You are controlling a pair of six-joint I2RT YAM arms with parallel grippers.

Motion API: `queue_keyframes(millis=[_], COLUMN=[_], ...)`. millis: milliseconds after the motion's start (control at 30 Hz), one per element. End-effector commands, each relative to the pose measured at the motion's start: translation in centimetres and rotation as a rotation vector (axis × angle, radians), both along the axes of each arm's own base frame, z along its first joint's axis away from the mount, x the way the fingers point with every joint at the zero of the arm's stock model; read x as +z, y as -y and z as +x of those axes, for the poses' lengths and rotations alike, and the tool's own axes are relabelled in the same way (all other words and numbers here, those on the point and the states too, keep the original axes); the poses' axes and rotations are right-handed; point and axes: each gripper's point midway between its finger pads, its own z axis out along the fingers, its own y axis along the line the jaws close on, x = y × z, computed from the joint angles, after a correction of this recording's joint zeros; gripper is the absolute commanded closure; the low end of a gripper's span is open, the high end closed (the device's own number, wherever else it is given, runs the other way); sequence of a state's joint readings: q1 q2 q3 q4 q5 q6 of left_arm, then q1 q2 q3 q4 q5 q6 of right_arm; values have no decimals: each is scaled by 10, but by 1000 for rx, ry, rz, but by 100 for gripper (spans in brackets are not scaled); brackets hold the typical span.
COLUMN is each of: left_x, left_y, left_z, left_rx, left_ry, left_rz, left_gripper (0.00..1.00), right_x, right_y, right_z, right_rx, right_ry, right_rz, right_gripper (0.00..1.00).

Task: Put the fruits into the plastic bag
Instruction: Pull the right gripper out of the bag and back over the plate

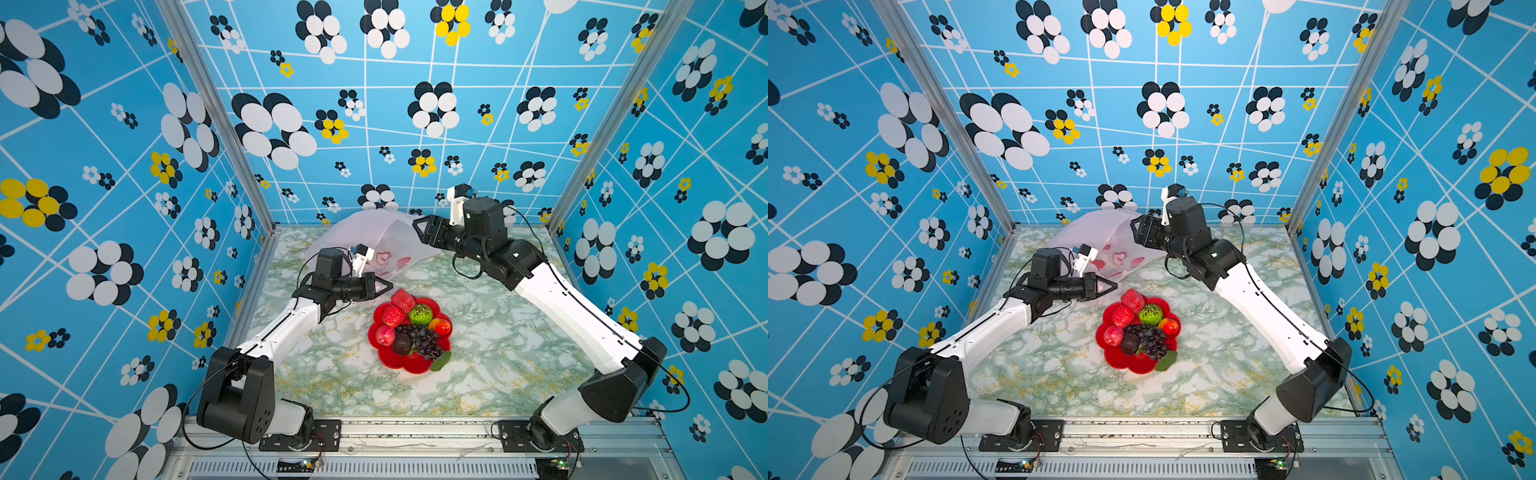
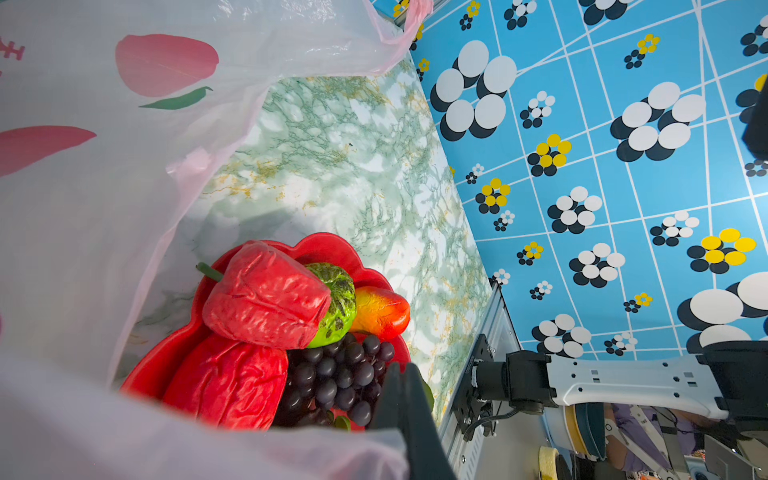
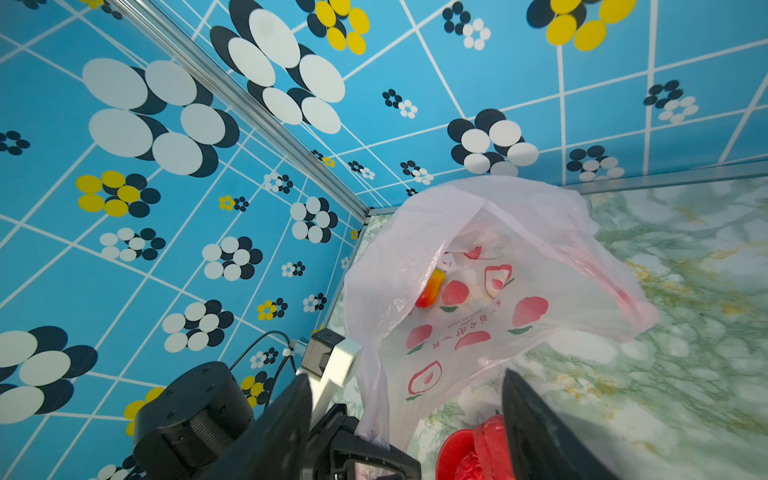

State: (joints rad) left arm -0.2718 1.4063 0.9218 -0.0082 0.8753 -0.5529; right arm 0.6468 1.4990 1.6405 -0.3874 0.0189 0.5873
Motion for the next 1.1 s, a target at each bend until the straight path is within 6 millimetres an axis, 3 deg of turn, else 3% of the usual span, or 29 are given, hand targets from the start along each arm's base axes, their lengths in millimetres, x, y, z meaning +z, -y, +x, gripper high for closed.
queue_keyframes(millis=[0,133,500,1067], left_x=[-10,-10,-12,-13], left_y=[2,2,2,2], left_z=[-3,-3,-2,-2], left_rx=[-18,-18,-17,-18], left_ry=[-14,-14,-15,-19], left_rz=[14,15,18,21], left_gripper=[100,100,100,100], right_x=[-10,-22,-98,-188], right_y=[20,34,48,46], right_z=[-14,-34,-82,-92], right_rx=[3,26,145,165], right_ry=[23,7,-205,-483], right_rz=[-96,-153,-271,-393], right_gripper=[21,15,1,1])
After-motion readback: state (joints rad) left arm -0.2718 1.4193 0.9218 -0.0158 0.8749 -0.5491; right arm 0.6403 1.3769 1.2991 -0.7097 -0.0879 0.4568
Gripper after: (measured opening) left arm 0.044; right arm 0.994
